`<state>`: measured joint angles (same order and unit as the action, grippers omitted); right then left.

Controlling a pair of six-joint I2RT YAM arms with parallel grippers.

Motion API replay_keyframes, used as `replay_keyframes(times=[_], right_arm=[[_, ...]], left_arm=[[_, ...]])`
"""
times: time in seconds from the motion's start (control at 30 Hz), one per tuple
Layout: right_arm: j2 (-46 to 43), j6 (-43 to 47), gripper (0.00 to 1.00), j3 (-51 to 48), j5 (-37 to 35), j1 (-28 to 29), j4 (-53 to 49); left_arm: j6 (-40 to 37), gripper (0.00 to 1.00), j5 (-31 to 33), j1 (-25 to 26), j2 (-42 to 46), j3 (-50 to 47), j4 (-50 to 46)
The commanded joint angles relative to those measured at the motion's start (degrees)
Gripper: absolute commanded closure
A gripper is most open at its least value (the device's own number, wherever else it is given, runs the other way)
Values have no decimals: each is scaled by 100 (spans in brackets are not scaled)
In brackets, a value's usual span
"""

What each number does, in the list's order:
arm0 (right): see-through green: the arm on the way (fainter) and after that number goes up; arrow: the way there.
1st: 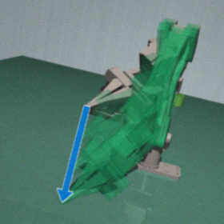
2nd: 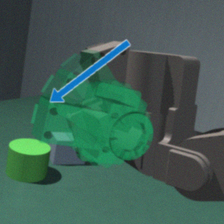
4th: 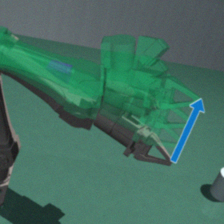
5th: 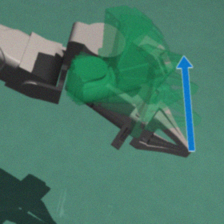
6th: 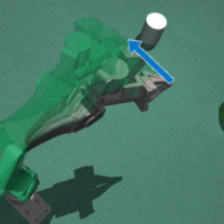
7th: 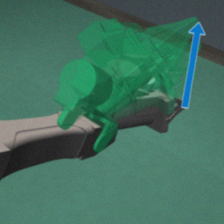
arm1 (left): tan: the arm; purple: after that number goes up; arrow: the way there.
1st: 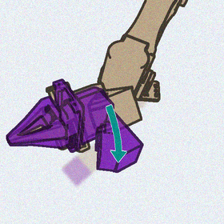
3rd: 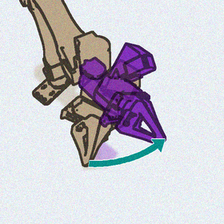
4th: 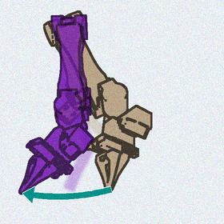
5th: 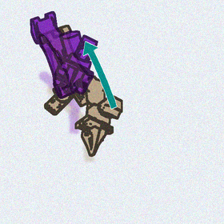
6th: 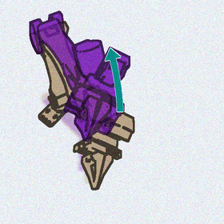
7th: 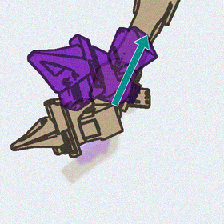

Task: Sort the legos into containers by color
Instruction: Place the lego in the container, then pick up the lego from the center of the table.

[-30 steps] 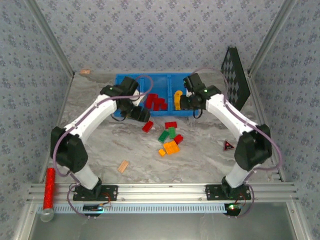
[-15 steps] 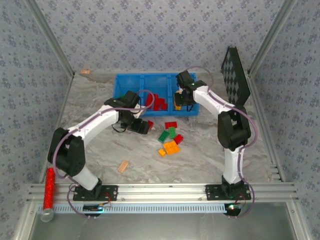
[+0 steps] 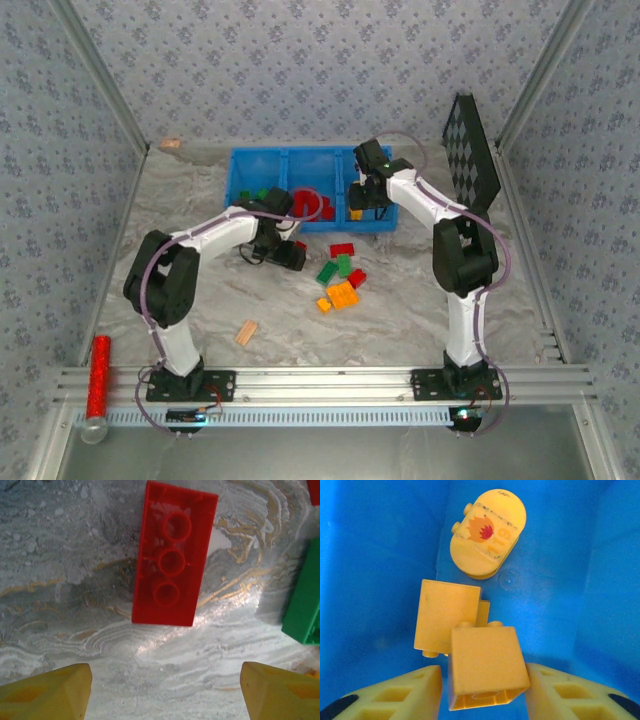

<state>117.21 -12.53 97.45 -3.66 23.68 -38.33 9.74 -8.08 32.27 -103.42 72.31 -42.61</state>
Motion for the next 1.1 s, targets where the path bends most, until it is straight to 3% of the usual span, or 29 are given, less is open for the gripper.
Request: replay_keyframes(times=[0.0, 0.3, 0.53, 0.73, 0.93, 1.07], right_arm=[[58, 49, 48, 112, 41, -48, 6], [-14, 102, 33, 90, 254, -135, 70], [-186, 34, 34, 98, 374, -144, 24], [-847, -155, 33, -212, 301, -20, -227], [-2023, -581, 33, -1340, 112, 467, -232], [-2782, -771, 33, -2229, 53, 1155, -260]], left_arm=[[-33, 23, 47, 12, -179, 222, 106], [-104, 23, 61, 24, -573, 597, 183], [-112, 26, -13, 49, -848, 830, 217], [-130, 30, -19, 138, -1124, 934, 218], [-121, 42, 43, 168, -1214, 865, 222], [-171, 57, 67, 177, -1230, 816, 135]])
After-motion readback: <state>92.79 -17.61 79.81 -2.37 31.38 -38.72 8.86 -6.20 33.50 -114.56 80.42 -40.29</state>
